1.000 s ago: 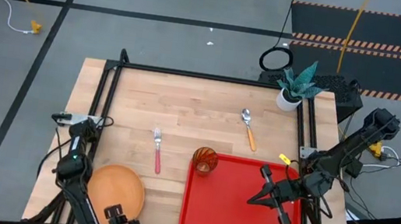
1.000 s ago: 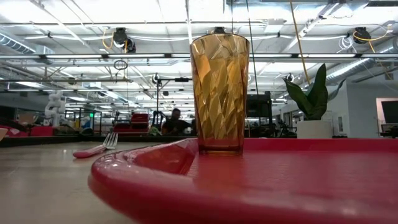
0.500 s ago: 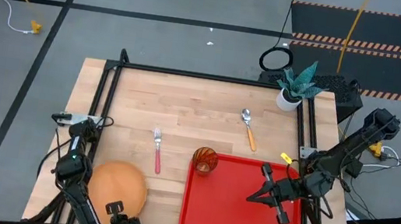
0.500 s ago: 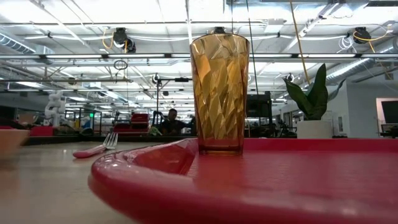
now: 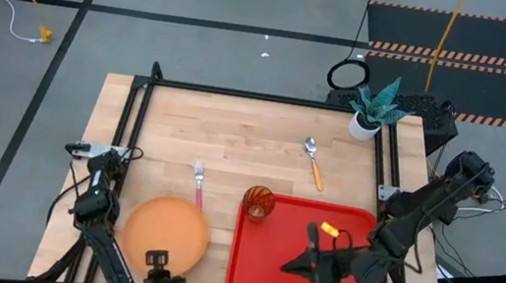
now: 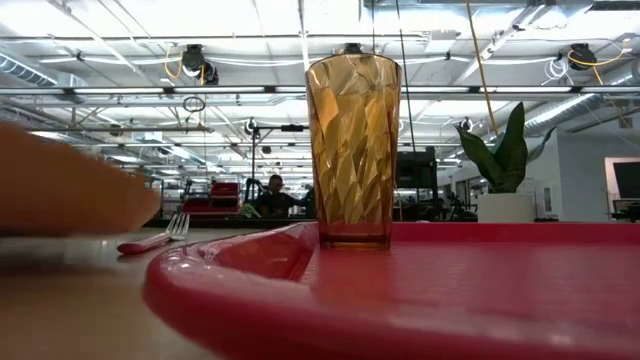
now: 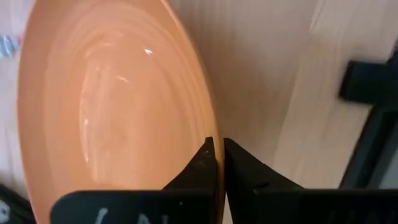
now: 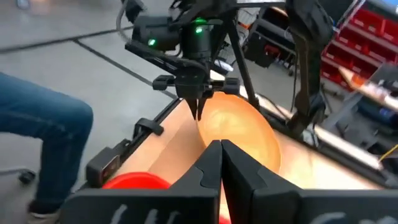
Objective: Pick and place plate/cup/fork/spoon on tray
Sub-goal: Put the orange plate on the red tray
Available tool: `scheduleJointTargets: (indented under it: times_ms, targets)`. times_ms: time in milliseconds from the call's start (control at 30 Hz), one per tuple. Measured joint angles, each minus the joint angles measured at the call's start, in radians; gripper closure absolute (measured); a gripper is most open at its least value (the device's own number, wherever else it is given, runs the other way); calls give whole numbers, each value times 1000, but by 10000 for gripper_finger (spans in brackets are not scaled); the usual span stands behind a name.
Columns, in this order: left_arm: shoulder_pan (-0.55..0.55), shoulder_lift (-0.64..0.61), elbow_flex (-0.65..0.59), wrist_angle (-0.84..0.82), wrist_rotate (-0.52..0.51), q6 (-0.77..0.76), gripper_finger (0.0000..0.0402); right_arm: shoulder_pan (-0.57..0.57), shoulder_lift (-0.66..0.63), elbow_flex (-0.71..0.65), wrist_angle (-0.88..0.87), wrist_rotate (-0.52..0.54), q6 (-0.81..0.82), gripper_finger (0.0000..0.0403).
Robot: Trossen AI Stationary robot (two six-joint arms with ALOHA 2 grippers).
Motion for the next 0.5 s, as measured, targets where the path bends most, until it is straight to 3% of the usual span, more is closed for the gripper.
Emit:
scheduleJointTargets:
  times_ms: [400, 500]
  targets:
    - [52, -144, 12, -7, -121, 290, 394, -81, 101, 95, -7, -10, -83, 392]
    - [56, -181, 12, -8, -204, 342, 394, -106, 107, 95, -9, -58, -58, 374]
